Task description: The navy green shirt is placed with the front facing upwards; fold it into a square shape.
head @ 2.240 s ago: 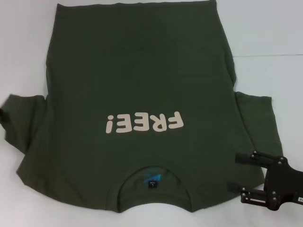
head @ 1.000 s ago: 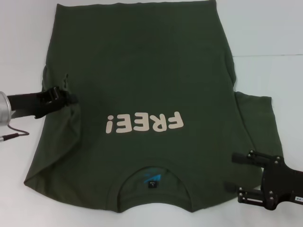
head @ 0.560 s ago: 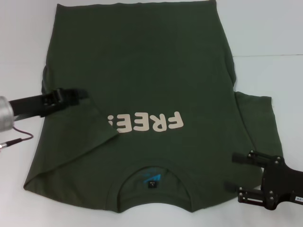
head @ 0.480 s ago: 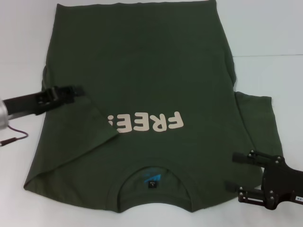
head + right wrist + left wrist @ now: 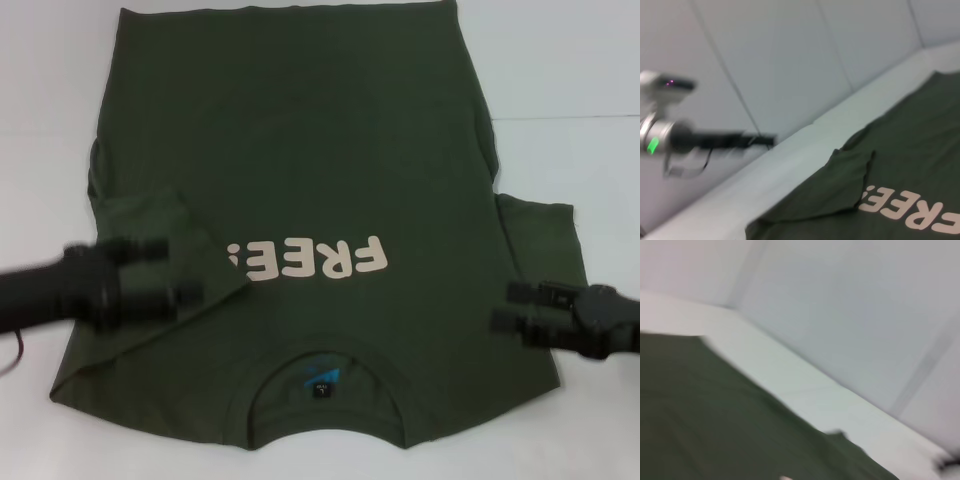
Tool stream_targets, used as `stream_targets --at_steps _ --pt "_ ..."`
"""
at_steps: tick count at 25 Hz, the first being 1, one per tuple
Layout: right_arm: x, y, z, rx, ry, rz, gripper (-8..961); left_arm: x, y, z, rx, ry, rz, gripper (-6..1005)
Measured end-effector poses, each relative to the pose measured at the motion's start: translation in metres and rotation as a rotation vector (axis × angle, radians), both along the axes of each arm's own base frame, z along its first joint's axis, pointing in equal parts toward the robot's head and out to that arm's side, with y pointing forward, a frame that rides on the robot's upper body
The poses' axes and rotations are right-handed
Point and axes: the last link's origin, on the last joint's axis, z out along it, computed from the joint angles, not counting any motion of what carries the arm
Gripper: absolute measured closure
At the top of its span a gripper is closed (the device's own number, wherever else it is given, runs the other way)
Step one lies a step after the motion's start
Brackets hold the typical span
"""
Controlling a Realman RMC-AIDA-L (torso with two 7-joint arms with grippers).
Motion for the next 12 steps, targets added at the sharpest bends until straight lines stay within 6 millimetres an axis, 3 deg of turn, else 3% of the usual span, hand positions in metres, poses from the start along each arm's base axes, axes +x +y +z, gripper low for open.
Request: stream_targets --at_steps 3,8,12 --pt "-0.008 0.013 0.015 -0.088 0.006 -0.084 151 -0.002 -0.021 -0.006 0.003 0.049 -0.153 163" --pt "-0.020 0.033 0.039 -0.239 -0.041 -0.243 155 -0.012 -0.041 -0.014 0.026 0.125 -0.239 74" --pt "-0.032 0.046 0.065 -0.294 -0.175 -0.358 159 -0.017 -0.049 -0.018 0.037 0.142 -0.273 37"
